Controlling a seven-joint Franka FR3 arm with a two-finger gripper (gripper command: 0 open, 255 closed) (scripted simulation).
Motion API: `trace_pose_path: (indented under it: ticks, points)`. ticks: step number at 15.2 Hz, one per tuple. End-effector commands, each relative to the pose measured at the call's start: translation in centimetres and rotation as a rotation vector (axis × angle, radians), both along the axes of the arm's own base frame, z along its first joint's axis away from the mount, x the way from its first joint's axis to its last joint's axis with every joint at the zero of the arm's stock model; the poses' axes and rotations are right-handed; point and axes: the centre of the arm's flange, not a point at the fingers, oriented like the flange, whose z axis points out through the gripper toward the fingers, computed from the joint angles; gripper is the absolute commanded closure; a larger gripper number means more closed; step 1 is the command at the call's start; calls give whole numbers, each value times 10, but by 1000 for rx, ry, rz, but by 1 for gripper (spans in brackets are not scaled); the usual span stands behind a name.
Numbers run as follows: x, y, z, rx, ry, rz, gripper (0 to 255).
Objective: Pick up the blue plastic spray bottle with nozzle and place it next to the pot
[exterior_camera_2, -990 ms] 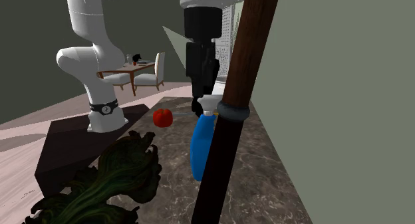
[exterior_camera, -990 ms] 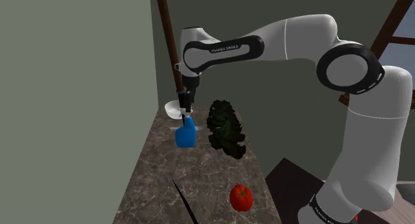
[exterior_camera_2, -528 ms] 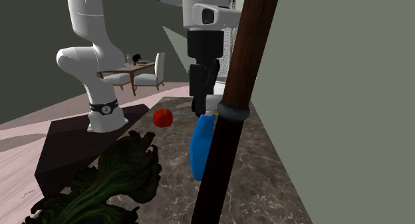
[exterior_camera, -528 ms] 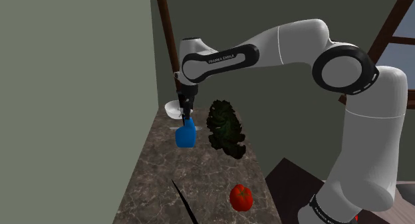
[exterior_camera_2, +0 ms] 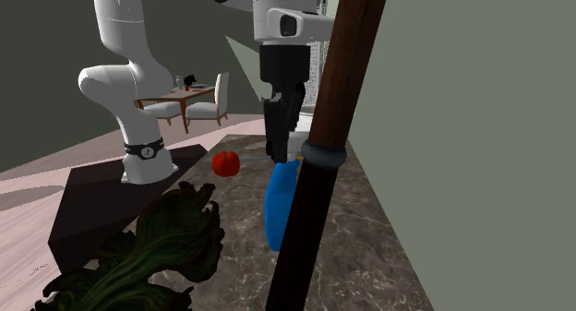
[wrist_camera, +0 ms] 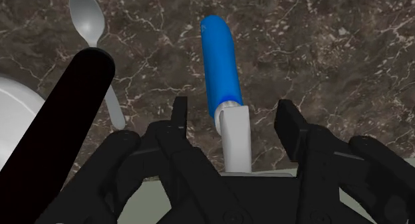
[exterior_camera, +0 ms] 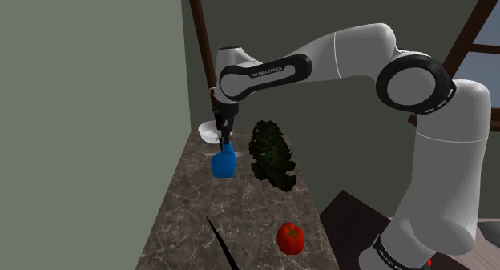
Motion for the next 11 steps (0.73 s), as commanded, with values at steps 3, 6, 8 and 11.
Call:
trace_pose_path:
  ticks: [3,6,8,11]
  points:
    - [0,0,0,0,0,0,255]
    - [0,0,0,0,0,0,255]
    - [0,0,0,0,0,0,255]
    - [0,0,11,0,0,0,255]
